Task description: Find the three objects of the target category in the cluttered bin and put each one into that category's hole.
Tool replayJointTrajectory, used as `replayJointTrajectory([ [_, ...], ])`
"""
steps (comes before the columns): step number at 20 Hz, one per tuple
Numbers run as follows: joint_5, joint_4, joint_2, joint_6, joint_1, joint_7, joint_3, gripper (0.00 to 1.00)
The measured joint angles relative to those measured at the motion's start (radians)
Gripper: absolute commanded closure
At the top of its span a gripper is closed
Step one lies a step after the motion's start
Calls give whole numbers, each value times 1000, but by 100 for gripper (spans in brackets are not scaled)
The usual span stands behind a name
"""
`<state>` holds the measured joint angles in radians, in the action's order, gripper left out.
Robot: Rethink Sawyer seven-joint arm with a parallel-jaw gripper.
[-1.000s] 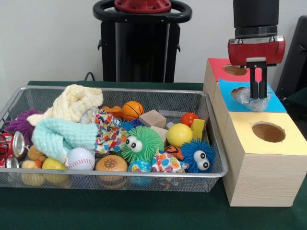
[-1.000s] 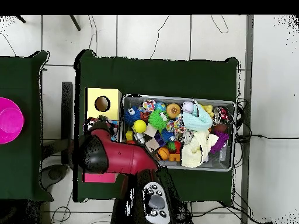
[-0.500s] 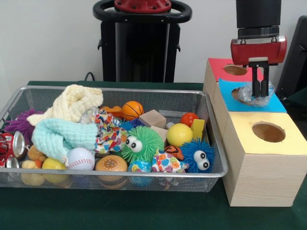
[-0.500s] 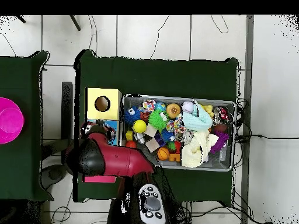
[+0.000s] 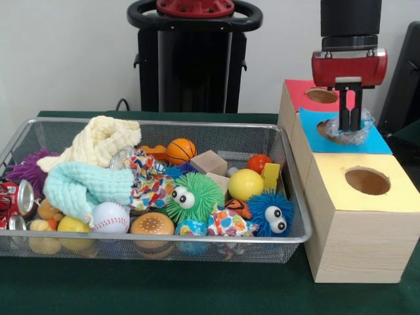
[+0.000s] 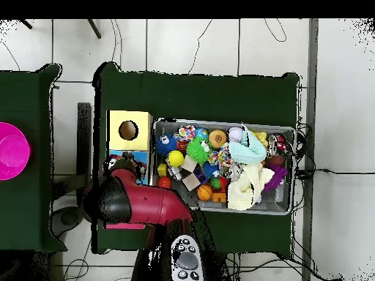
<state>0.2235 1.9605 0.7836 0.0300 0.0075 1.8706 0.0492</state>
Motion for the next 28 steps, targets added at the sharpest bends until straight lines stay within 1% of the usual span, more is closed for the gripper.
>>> replayJointTrajectory([
  [8, 0, -2, -24, 0, 50, 0, -85, 100],
  [14, 0, -2, -42, 0, 51, 0, -114, 100],
  [20, 0, -4, -39, 2, 48, 0, -128, 100],
  [25, 0, -10, -27, 31, 46, 0, -130, 100],
  [28, 0, -21, -8, 93, 44, 0, -133, 100],
])
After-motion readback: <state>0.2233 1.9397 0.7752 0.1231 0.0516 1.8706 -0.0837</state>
